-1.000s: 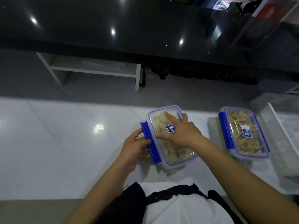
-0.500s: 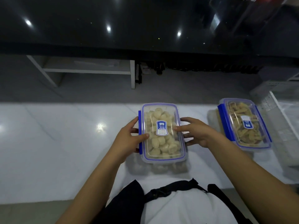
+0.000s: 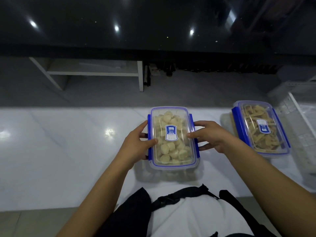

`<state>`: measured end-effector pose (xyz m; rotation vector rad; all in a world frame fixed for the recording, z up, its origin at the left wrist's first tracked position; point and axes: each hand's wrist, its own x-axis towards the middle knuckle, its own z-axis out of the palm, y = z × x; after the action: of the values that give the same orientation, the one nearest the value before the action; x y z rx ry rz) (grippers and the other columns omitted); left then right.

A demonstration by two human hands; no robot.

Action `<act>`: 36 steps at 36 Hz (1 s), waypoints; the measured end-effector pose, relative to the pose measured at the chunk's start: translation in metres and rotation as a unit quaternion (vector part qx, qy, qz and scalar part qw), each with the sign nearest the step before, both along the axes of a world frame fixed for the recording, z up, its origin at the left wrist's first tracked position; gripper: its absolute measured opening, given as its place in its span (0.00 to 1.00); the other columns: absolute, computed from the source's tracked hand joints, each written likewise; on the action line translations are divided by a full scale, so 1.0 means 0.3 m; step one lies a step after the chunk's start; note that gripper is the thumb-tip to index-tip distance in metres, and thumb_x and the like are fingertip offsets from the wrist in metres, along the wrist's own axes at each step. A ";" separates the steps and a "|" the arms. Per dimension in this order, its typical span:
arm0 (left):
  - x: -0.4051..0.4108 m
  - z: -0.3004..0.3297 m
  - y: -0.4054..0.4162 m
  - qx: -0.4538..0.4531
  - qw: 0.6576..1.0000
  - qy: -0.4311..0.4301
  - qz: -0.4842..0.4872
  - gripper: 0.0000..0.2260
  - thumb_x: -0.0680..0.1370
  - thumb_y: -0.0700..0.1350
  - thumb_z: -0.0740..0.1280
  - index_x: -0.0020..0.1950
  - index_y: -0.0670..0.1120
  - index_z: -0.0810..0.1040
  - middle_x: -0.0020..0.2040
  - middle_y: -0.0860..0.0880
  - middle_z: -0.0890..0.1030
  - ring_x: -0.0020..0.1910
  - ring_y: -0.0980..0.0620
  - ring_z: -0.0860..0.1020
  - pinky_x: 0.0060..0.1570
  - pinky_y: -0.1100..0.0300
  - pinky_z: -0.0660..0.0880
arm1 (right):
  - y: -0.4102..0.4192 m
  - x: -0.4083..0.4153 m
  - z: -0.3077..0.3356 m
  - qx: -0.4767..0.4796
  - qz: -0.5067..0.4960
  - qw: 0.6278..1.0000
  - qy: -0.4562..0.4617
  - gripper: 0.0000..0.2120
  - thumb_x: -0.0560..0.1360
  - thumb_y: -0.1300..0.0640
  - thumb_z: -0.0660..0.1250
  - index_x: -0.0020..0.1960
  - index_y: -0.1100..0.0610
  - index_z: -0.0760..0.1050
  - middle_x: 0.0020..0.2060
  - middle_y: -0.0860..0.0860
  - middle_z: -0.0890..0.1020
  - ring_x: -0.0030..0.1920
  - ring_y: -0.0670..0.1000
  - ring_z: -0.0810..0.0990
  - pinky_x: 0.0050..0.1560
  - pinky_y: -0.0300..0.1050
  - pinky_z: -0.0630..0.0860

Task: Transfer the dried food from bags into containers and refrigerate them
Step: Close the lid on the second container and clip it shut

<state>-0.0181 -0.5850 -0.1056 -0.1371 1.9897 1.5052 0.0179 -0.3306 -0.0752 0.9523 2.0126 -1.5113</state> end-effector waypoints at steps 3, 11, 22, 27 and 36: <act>-0.003 -0.001 -0.002 0.005 1.000 -0.003 0.000 0.32 0.77 0.43 0.74 0.75 0.64 0.66 0.56 0.53 0.78 0.51 0.50 0.81 0.31 0.53 0.83 | -0.004 -0.005 -0.001 0.007 0.001 1.000 0.003 0.20 0.71 0.63 0.78 0.58 0.50 0.76 0.46 0.54 0.86 0.46 0.57 0.86 0.31 0.49 0.82; -0.010 0.000 0.007 -0.014 1.000 0.017 -0.020 0.31 0.77 0.44 0.73 0.76 0.62 0.65 0.54 0.56 0.77 0.49 0.52 0.80 0.32 0.54 0.82 | -0.037 -0.021 -0.012 0.060 0.027 0.998 0.011 0.24 0.75 0.63 0.74 0.68 0.53 0.73 0.45 0.51 0.83 0.41 0.53 0.85 0.24 0.45 0.79; 0.006 -0.004 -0.005 0.004 1.000 -0.004 -0.008 0.32 0.77 0.47 0.73 0.76 0.64 0.63 0.56 0.54 0.78 0.50 0.51 0.81 0.34 0.51 0.84 | -0.077 0.047 -0.011 0.040 -0.014 0.996 0.080 0.26 0.76 0.63 0.71 0.71 0.49 0.71 0.48 0.50 0.84 0.44 0.51 0.85 0.30 0.44 0.80; 0.028 -0.014 -0.003 0.021 1.000 -0.004 -0.006 0.34 0.76 0.46 0.75 0.75 0.66 0.63 0.57 0.55 0.78 0.50 0.50 0.82 0.33 0.54 0.83 | -0.104 0.139 -0.042 0.038 -0.014 0.988 0.151 0.29 0.75 0.61 0.72 0.70 0.40 0.69 0.56 0.45 0.79 0.55 0.51 0.81 0.44 0.50 0.84; 0.087 -0.016 0.083 0.049 0.998 -0.020 -0.017 0.30 0.76 0.45 0.74 0.70 0.66 0.64 0.54 0.58 0.76 0.48 0.51 0.81 0.30 0.60 0.80 | -0.038 0.216 -0.037 0.014 -0.054 0.989 0.135 0.34 0.75 0.61 0.72 0.75 0.42 0.64 0.62 0.49 0.77 0.54 0.48 0.80 0.35 0.40 0.81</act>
<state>0.0079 -0.5602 -0.1105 -0.0905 1.8733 1.5627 0.0828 -0.3420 -0.0862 0.9217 2.2047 -1.7549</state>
